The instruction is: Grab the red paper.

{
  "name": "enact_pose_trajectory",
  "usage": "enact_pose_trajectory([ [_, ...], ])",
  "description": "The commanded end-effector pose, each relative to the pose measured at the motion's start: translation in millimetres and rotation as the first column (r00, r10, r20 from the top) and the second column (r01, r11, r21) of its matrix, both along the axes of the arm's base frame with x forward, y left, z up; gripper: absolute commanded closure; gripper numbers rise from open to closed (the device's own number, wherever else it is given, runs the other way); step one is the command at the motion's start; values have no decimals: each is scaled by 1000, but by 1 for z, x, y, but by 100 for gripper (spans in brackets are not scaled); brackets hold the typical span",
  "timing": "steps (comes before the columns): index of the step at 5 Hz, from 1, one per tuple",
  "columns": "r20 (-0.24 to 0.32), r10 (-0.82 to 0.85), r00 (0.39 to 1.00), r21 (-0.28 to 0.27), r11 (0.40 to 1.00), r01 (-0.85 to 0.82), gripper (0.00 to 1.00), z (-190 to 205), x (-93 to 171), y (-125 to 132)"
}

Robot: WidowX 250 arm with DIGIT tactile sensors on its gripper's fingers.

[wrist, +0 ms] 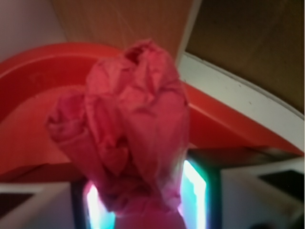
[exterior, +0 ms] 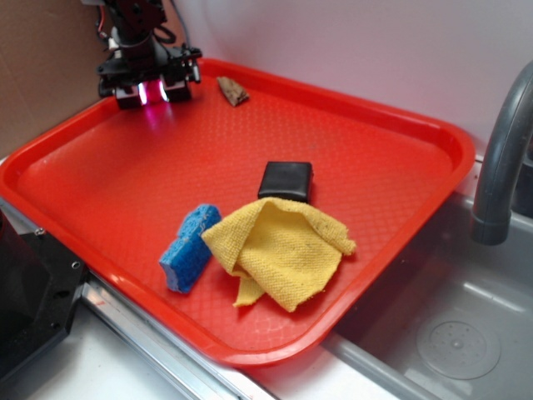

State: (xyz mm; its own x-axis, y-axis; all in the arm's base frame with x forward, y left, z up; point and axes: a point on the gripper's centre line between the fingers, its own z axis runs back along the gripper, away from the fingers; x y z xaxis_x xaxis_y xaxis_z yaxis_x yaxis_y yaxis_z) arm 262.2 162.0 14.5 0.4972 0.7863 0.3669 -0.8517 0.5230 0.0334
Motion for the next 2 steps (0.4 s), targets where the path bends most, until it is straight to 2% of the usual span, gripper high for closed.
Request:
enact_pose_trajectory([
  [1,186,-305,934,-167,927,336,100,103,-70,-57],
  [2,195,-456,868,-331,803,496,100,159,-95,-88],
])
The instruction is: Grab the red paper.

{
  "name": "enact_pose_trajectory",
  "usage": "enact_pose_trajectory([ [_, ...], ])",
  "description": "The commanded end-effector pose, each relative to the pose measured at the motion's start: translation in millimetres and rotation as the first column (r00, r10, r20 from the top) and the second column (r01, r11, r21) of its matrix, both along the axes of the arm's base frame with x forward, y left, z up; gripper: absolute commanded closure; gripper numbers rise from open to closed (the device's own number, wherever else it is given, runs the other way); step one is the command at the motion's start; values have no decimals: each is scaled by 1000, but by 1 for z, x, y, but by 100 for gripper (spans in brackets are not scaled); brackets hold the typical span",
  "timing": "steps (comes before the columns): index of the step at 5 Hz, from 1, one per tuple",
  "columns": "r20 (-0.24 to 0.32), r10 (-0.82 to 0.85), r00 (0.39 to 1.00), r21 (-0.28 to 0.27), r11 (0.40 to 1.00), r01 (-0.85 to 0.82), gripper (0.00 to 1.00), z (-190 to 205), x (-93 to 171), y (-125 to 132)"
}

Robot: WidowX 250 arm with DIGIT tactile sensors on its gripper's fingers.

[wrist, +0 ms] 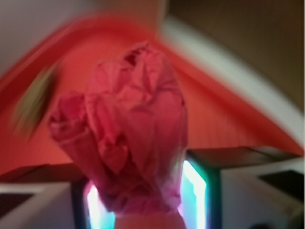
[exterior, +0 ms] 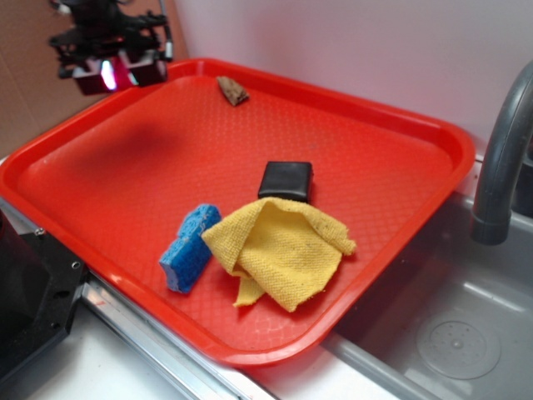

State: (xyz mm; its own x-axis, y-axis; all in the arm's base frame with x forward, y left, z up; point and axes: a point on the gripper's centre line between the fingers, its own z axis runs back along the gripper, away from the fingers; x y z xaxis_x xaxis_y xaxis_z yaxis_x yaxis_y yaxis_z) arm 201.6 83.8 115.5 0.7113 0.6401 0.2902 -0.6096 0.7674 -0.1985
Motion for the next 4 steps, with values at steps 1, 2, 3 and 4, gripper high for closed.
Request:
enact_pose_trajectory([
  [1,-43,-245,969,-210,950,231,100,109,-35,-23],
  [2,-66,-279,958,-232,938,258,100,121,-26,-27],
  [3,-102,-268,958,-134,958,254,100,125,-10,-44],
  [4,-133,-267,955,-65,963,260,100,114,-3,-52],
])
